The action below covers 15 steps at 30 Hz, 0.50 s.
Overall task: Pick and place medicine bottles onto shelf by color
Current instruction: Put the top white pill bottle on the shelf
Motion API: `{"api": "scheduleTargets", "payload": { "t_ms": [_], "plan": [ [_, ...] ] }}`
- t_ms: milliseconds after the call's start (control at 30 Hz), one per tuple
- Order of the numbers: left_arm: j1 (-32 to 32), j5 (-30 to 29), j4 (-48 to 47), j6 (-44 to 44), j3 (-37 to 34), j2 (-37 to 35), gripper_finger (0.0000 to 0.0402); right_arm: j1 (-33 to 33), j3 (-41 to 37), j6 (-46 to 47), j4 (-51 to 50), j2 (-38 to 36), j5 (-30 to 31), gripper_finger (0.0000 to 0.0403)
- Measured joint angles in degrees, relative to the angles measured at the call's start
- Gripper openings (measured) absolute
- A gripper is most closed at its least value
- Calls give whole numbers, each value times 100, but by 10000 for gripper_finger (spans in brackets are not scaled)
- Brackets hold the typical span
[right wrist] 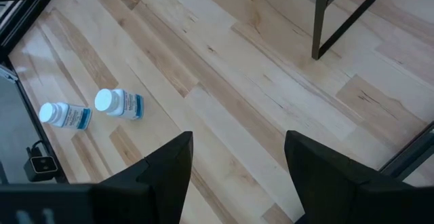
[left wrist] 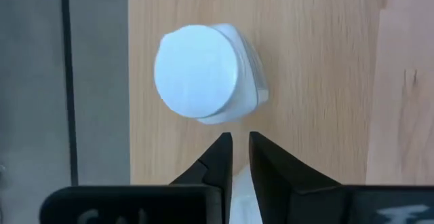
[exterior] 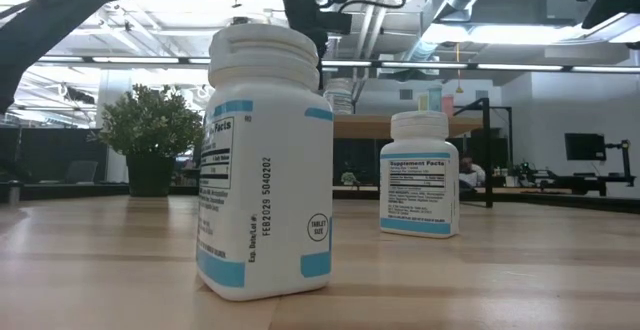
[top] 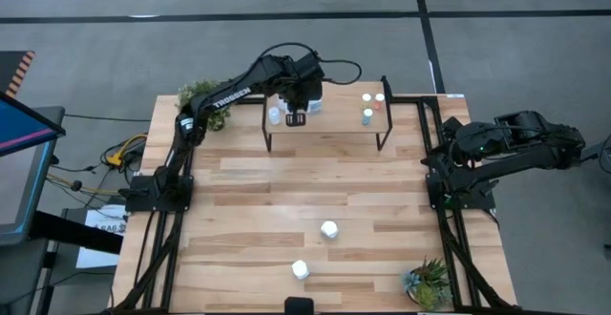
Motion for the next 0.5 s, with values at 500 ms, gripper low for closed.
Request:
{"api": "scheduleTargets", "payload": {
  "t_ms": [500],
  "plan": [
    [-48, -13, 73, 189, 4, 262, 36, 2, 0, 7, -100, 2, -4, 255]
  ]
}}
